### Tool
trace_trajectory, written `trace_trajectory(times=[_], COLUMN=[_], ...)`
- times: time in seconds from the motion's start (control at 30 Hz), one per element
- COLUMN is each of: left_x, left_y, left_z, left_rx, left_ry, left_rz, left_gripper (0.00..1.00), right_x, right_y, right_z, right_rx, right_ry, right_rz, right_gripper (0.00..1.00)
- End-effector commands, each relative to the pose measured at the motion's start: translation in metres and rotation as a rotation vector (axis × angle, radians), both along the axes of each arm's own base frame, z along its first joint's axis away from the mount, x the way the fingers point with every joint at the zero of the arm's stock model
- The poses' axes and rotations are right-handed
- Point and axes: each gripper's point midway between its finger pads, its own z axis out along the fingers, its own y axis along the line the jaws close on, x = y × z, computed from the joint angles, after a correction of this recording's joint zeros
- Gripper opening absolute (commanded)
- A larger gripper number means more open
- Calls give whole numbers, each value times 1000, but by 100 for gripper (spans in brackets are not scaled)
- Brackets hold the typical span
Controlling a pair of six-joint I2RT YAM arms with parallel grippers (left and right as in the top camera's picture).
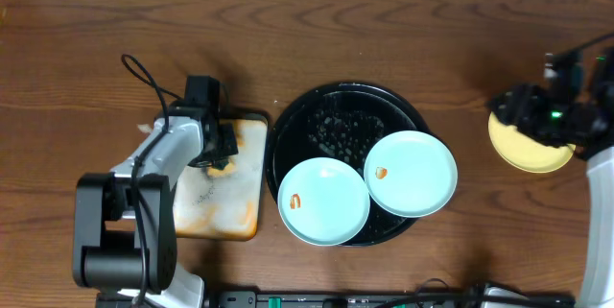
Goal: Clean dirty plates on tray and stack at the side
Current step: 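Move right gripper back to the larger light-blue plate rim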
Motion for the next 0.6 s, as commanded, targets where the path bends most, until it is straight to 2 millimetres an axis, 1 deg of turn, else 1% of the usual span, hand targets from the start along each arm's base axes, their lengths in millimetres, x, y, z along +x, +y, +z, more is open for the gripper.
trace_trajectory(times=[0.0, 0.07, 0.13, 0.2, 0.27, 0.3, 0.37, 0.47, 0.57], left_x=[-9, -7, -5, -4, -4, -5, -8, -15, -21], left_y=[-4, -6, -6, -6, -8, -13, -13, -13, -13], left_z=[-21, -23, -23, -20, -16, -9, -1, 11, 17], left_rx=[16, 8, 9, 8, -1, -31, -34, -32, -31], left_ry=[-10, -29, -36, -36, -21, 3, 34, 85, 113], left_rz=[-46, -51, -56, -52, -49, -54, -54, -53, -53], left_gripper=[8, 8, 8, 8, 8, 9, 9, 12, 17], right_x=[-6, -11, -17, -24, -31, -38, -44, -51, -60], right_y=[30, 34, 34, 33, 36, 38, 36, 28, 23], right_z=[-1, -6, -13, -20, -29, -42, -61, -95, -127], right_rx=[-49, -98, -141, -169, -167, -168, -173, -197, -214], right_ry=[9, 37, 76, 122, 174, 232, 285, 360, 431], right_rz=[115, 134, 135, 140, 153, 165, 158, 106, 80], right_gripper=[58, 59, 61, 64, 65, 65, 65, 66, 66])
